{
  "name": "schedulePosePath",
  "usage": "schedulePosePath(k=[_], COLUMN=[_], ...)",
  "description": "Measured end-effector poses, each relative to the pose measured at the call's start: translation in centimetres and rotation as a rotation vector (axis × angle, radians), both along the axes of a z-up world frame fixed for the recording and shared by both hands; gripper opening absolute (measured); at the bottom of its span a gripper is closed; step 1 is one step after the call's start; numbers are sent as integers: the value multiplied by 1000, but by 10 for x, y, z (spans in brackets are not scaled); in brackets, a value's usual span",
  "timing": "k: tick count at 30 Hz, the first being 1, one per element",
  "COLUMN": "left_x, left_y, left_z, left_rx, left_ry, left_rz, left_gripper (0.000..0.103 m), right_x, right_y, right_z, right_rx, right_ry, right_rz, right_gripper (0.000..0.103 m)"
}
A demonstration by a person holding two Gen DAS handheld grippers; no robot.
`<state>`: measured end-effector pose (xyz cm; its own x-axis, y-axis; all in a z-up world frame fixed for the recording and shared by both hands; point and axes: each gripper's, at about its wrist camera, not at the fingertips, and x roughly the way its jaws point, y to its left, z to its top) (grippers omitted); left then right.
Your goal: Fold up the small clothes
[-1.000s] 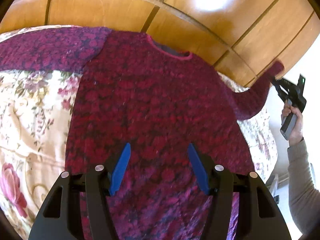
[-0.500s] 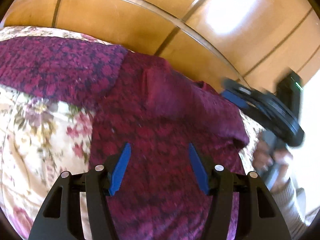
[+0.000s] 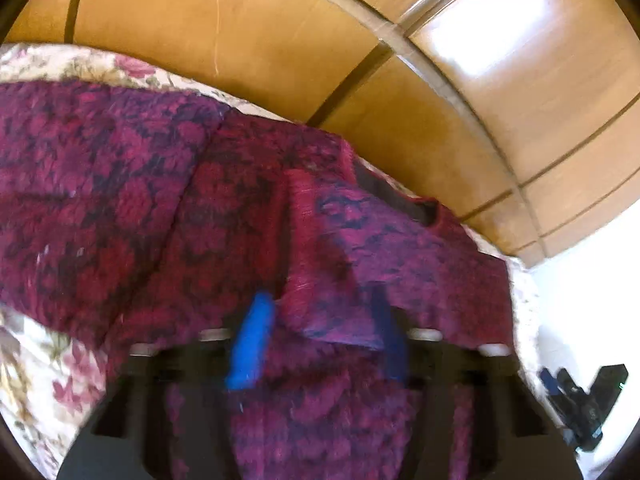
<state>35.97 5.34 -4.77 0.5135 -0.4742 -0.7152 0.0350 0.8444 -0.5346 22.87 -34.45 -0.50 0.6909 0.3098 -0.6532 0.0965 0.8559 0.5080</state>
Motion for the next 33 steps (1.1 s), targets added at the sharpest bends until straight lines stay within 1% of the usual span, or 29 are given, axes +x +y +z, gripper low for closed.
schedulePosePath(k=[1,4,5,7,8,11,13,14,16,17,18,19,21,22,24,25,26,28,29,30,33], left_x=[1,-6,-13,-25,-30,-39,-41,-41,-38,-37,-36,-36,-43,-45,-50,-53,-57,-69,-74,-79,-97], left_y=[0,11,16,22,26,36,41,45,51,50,47,46,41,41,45,49,56,79,90,102,153], left_z=[3,15,24,34,38,41,38,33,19,12,6,1,0,2,7,10,14,21,23,24,21], left_rx=[10,-18,-22,-2,19,75,98,118,124,143,165,182,213,214,182,178,182,158,150,144,104], left_ry=[-13,-50,-81,-117,-133,-149,-147,-135,-104,-86,-74,-63,-82,-91,-93,-98,-106,-128,-134,-135,-96], left_rz=[6,45,54,52,55,72,89,105,118,116,116,115,110,111,101,109,124,179,208,242,341], left_gripper=[11,9,9,9,9,9,9,9,9,9,9,9,9,9,11,21,27,55,59,60,60], right_x=[4,29,37,55,68,94,105,107,105,103,102,99,96,97,91,87,80,67,60,52,29], right_y=[-1,14,21,33,46,76,89,98,107,113,119,123,129,130,133,135,139,146,151,159,185], right_z=[-2,-5,-7,-18,-25,-42,-59,-64,-67,-67,-67,-66,-62,-61,-51,-45,-37,-27,-24,-22,-27], right_rx=[6,11,12,-8,-28,-124,-144,-184,-223,-241,-278,-303,-326,-328,-346,-350,-353,-344,-335,-333,-370], right_ry=[1,13,17,43,59,100,141,131,111,103,95,91,90,90,79,60,34,14,4,-6,-2], right_rz=[-1,24,42,74,93,129,131,136,131,135,146,149,157,160,158,153,145,153,166,185,263], right_gripper=[58,53,50,47,46,46,47,48,55,60,63,63,65,67,71,72,76,76,77,81,83])
